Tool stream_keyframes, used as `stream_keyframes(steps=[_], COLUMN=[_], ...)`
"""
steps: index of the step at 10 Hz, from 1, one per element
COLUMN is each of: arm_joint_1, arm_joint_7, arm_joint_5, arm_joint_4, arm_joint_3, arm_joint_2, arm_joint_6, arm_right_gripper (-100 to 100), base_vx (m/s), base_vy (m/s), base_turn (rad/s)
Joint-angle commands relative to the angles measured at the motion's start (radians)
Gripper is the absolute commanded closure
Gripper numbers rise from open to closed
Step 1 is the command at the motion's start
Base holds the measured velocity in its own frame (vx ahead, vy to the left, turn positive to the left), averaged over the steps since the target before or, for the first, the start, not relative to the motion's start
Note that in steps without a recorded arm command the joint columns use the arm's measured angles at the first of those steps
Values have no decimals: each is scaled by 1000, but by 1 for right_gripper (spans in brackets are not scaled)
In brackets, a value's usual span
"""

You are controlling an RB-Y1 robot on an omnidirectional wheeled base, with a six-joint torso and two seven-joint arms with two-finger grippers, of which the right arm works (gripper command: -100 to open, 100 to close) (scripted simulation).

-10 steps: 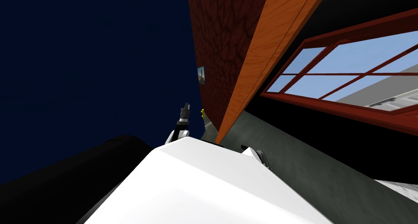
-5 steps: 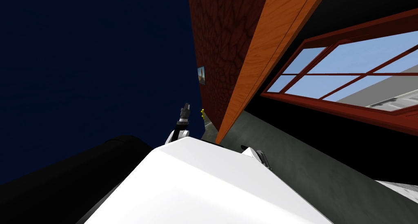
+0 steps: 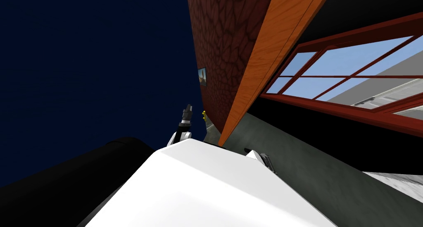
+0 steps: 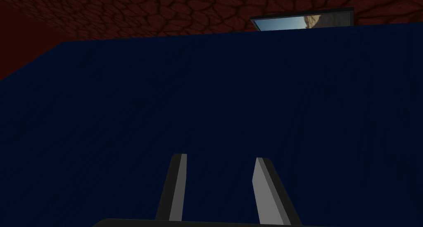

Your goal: Push the door open

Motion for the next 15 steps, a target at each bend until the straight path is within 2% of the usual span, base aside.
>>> stream_keyframes(steps=[1, 11, 12, 15], arm_joint_1=[1, 3, 20, 23], arm_joint_7=[-3, -6, -27, -30], arm_joint_5=[3, 7, 2, 1], arm_joint_4=[1, 2, 8, 9], arm_joint_3=[0, -1, 3, 4], arm_joint_2=[0, -1, -2, -2], arm_joint_6=[0, 1, 13, 15], arm_right_gripper=[-100, -100, -100, -100], base_vx=[9, 1, 6, 1], base_vy=[16, 9, 65, 43], base_turn=[-47, -7, -33, -6])
